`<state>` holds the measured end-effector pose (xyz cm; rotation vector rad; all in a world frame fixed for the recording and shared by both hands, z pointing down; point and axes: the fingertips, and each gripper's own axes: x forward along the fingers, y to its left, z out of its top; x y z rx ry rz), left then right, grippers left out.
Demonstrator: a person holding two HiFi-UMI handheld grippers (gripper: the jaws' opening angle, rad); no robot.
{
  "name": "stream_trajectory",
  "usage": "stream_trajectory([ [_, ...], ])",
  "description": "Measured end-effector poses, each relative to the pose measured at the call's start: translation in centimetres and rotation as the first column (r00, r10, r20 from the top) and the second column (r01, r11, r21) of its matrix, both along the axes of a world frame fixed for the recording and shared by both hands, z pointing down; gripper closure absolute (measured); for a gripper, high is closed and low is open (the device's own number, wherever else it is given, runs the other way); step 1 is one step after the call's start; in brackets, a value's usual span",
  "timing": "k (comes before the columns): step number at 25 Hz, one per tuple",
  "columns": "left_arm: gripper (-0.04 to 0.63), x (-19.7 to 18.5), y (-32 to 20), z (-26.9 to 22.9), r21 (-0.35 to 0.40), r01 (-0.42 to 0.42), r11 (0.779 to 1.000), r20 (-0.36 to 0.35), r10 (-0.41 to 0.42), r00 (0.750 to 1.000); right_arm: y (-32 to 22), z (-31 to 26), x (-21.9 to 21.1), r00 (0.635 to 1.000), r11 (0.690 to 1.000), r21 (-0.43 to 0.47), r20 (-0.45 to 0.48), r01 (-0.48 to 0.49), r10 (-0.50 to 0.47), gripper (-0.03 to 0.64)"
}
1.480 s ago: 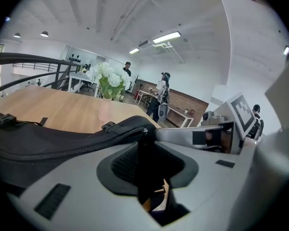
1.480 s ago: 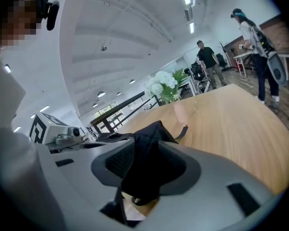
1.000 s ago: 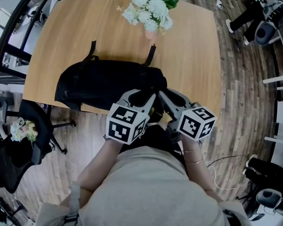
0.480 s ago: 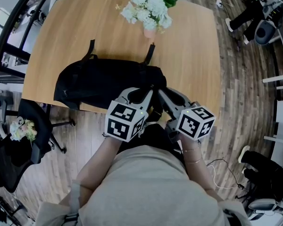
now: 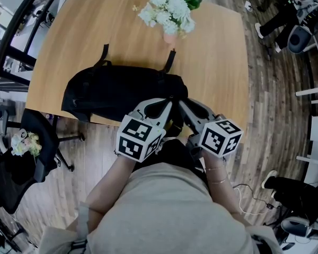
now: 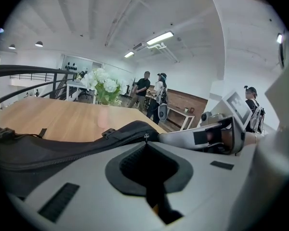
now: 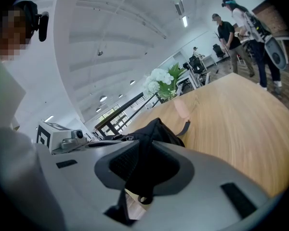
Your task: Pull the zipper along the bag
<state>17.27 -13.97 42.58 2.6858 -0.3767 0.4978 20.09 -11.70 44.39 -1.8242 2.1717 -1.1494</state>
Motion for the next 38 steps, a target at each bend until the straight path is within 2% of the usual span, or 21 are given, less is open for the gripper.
stream_trajectory([
  [12, 0.575, -2.0, -0.4, -0.2, 0.003, 0.014, 1.0, 0.012, -0.014, 1.0, 0.0, -0.6, -0.3, 0.996, 0.999, 0.018, -0.081, 0.044, -0.043, 0.535],
  [20, 0.575, -4.5, -2.2, 0.1, 0.019, 0.101, 0.995, 0.034, -0.102, 0.994, 0.0, -0.6, 0.5, 0.996, 1.0, 0.016, -0.089, 0.016, -0.015, 0.54],
  [32, 0.574, -7.1, -3.7, -0.1, 0.016, 0.166, 0.986, 0.03, -0.166, 0.986, 0.0, -0.6, 0.7, 0.994, 1.0, 0.013, -0.108, -0.008, 0.009, 0.54],
  [38, 0.574, -10.1, -5.5, 0.0, 0.023, 0.248, 0.969, 0.036, -0.249, 0.968, 0.1, -0.6, 0.9, 0.992, 1.0, 0.01, -0.119, -0.029, 0.03, 0.538],
])
